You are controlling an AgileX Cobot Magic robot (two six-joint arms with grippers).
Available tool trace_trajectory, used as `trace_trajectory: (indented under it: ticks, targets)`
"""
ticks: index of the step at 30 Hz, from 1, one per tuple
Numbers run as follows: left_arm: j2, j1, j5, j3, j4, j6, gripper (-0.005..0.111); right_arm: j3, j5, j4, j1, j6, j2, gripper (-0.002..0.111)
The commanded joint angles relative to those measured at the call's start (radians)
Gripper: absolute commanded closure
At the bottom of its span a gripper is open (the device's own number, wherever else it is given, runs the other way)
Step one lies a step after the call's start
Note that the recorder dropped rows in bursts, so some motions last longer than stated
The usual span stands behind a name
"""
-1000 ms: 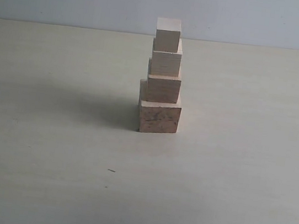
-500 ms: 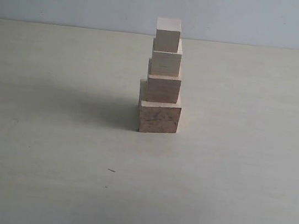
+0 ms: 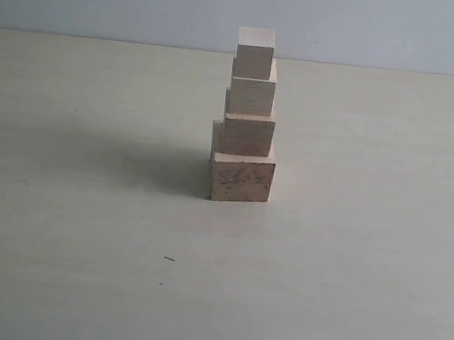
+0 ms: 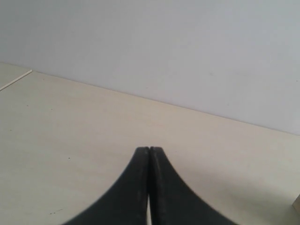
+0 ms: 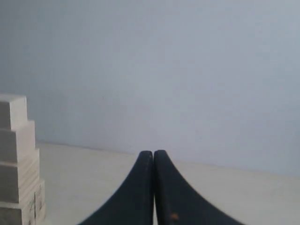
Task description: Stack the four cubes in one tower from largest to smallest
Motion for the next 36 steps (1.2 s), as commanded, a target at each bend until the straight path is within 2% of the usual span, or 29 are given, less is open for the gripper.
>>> trace_trajectory:
  ticks: [1,4,9,36]
  targets:
    - [-0.006,-0.004,-0.001,0.004,-0.004,-0.001,0.107,0.005,0.126,0.018,-0.004,0.007,-0.102,0.108]
    - [-0.006,-0.004,0.0,0.004,-0.004,-0.001,0.107,0.005,0.186,0.018,-0.004,0.007,-0.049,0.108]
    - [-0.006,-0.004,-0.002,0.004,-0.004,-0.001,0.107,0.005,0.397,0.018,-0.004,0.007,-0.034,0.108]
    - [-0.006,-0.004,-0.002,0.004,-0.004,0.001,0.107,0.005,0.399,0.018,-0.004,0.007,-0.034,0.108]
